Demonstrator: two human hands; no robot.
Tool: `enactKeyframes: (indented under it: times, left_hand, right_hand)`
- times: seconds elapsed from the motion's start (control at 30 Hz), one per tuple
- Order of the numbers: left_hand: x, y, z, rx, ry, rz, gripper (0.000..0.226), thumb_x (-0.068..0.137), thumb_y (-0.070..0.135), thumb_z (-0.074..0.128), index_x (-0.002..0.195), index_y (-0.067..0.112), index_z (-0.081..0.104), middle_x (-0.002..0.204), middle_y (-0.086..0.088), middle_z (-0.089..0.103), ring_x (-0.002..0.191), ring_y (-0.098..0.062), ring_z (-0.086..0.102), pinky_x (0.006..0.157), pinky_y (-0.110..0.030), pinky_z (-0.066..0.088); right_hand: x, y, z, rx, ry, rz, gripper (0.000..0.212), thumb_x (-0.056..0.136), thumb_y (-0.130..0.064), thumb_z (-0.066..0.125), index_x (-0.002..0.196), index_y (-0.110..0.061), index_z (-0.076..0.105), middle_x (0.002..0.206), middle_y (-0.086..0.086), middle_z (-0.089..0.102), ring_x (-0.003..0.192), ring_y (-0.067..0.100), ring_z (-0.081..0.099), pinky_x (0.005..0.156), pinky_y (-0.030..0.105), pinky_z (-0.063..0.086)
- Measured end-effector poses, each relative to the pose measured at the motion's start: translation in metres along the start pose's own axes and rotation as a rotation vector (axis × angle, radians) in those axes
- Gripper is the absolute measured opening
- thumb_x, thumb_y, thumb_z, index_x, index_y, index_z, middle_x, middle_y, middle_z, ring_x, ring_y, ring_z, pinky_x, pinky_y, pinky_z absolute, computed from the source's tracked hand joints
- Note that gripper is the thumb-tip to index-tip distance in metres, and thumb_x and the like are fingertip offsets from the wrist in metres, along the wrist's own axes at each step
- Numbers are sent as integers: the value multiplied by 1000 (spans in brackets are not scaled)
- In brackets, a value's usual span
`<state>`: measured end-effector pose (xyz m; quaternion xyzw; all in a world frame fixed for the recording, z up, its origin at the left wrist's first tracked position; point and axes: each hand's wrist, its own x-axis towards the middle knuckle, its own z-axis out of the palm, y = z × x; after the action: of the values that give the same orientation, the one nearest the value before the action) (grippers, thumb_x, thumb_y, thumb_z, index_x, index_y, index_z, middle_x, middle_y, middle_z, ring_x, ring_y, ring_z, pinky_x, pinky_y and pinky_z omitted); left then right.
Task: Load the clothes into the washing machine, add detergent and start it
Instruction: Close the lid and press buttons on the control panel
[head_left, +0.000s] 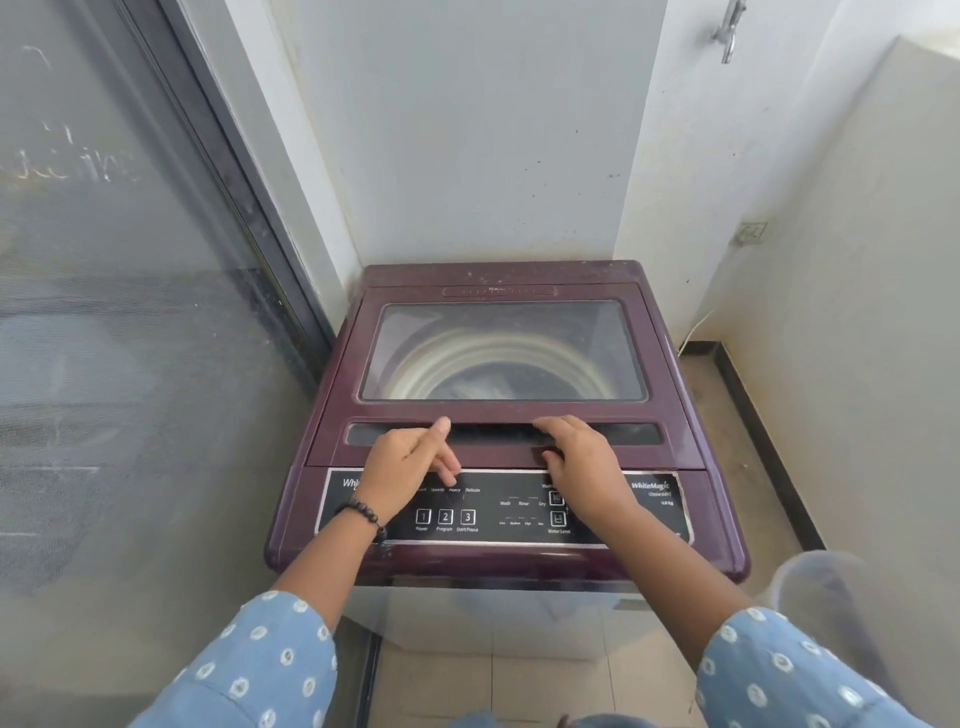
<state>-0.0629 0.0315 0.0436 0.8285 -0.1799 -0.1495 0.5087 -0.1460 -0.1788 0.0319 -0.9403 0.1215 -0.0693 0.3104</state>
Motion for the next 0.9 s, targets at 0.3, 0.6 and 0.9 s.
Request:
enactKeyframes:
  times: [0.3, 0.6, 0.9]
  left_hand:
    - [-8, -18, -10, -310, -161, 56, 76, 99, 47, 14, 98, 1, 74, 97, -12, 76, 97, -18, 72, 89, -23, 53]
    - [-8, -41, -5, -365, -221, 103, 71, 95, 54, 18, 95, 12, 75, 96, -11, 76, 101, -20, 71, 96, -35, 52]
    - [2, -44, -7, -418, -259, 137, 68, 103, 35, 11, 101, 6, 72, 93, -16, 74, 97, -23, 72, 94, -32, 53]
  right_hand:
    - [-19, -49, 40, 238, -146, -97, 68, 79, -39, 77, 139, -20, 50, 141, -4, 51, 148, 16, 15, 116, 29, 18]
    - [-16, -46, 51, 7, -231, -83, 100, 68, -60, 76, 147, -15, 35, 151, 3, 39, 150, 27, 7, 121, 46, 10]
    - [-6, -51, 71, -217, -145, -84, 115, 54, -88, 43, 145, -19, 41, 136, 2, 45, 134, 25, 37, 118, 52, 5]
